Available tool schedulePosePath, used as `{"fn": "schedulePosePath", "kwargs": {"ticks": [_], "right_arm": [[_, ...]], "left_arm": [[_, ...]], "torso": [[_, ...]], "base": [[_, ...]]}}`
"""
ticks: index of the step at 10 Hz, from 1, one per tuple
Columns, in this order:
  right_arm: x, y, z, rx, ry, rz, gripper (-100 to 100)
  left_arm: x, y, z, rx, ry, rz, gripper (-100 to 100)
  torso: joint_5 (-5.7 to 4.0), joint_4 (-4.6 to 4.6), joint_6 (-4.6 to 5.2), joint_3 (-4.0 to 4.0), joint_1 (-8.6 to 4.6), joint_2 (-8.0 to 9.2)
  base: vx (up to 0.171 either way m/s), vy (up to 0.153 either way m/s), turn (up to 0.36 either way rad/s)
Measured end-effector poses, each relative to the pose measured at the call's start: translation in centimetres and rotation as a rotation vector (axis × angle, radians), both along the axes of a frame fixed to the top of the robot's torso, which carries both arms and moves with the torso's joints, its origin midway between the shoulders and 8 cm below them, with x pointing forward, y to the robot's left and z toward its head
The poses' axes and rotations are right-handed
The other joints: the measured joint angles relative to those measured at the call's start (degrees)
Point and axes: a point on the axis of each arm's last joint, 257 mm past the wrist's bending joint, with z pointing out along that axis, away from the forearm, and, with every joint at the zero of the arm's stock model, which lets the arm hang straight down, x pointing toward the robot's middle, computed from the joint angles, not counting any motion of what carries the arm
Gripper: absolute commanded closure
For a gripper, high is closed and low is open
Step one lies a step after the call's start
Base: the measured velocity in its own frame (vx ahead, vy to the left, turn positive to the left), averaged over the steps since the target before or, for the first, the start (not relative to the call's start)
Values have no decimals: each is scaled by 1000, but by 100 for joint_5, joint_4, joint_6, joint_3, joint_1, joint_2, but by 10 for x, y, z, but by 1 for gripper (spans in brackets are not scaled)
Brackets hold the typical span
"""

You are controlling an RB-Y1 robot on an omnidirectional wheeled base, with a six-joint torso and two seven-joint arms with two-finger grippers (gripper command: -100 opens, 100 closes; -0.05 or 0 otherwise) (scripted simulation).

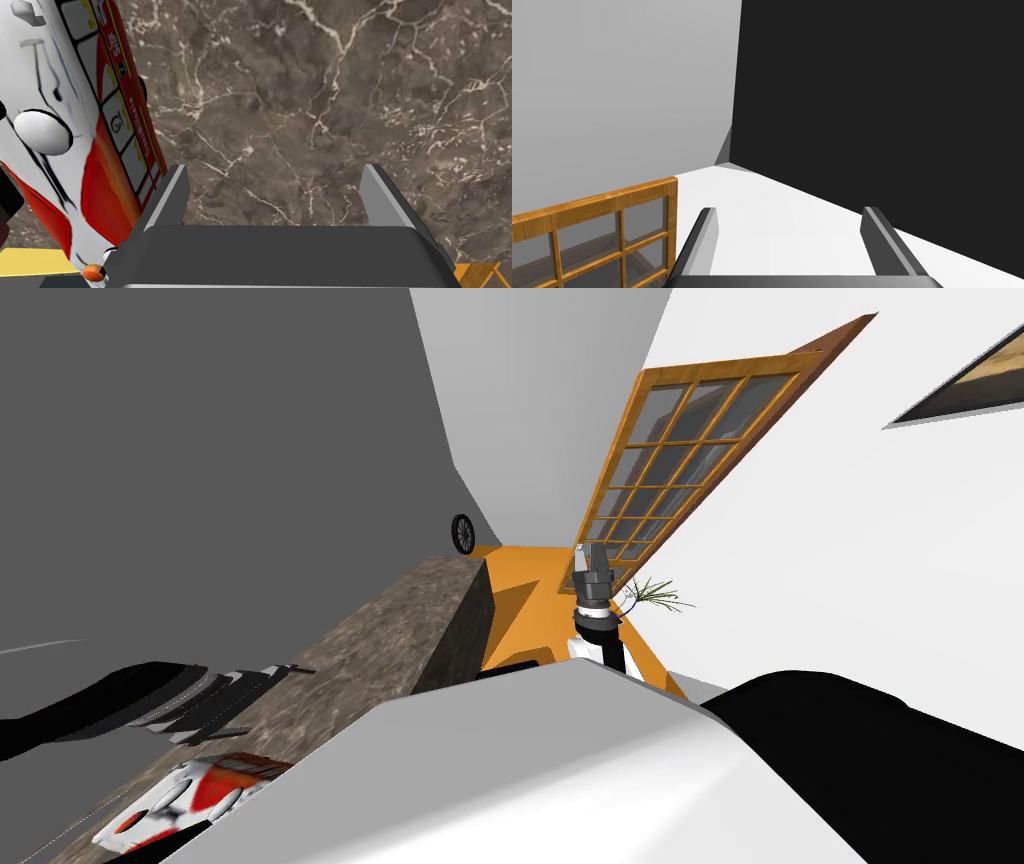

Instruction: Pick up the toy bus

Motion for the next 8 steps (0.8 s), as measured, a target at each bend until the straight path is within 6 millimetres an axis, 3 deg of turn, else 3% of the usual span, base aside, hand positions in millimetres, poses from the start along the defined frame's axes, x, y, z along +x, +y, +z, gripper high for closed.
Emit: {"fn": "schedulePosePath", "kwargs": {"ticks": [4, 5, 6, 8], "right_arm": [[0, 0, 0, 0, 0, 0, 0], [0, 0, 0, 0, 0, 0, 0], [0, 0, 0, 0, 0, 0, 0], [0, 0, 0, 0, 0, 0, 0]], "left_arm": [[-53, 39, 6, 70, 124, 39, -100], [-55, 40, 6, 72, 129, 40, 0], [-55, 40, 6, 72, 128, 40, -100], [-58, 46, 3, 73, 127, 25, -100]], "torso": [[2, 3, -3, 7, 5, 10], [0, 0, -1, -4, -7, -9], [-3, -5, 0, -13, -20, -24], [-10, -12, 0, -32, -44, -57]], "base": [[-89, 57, -36], [-8, 5, -5], [50, -50, 165], [83, -63, 177]]}}
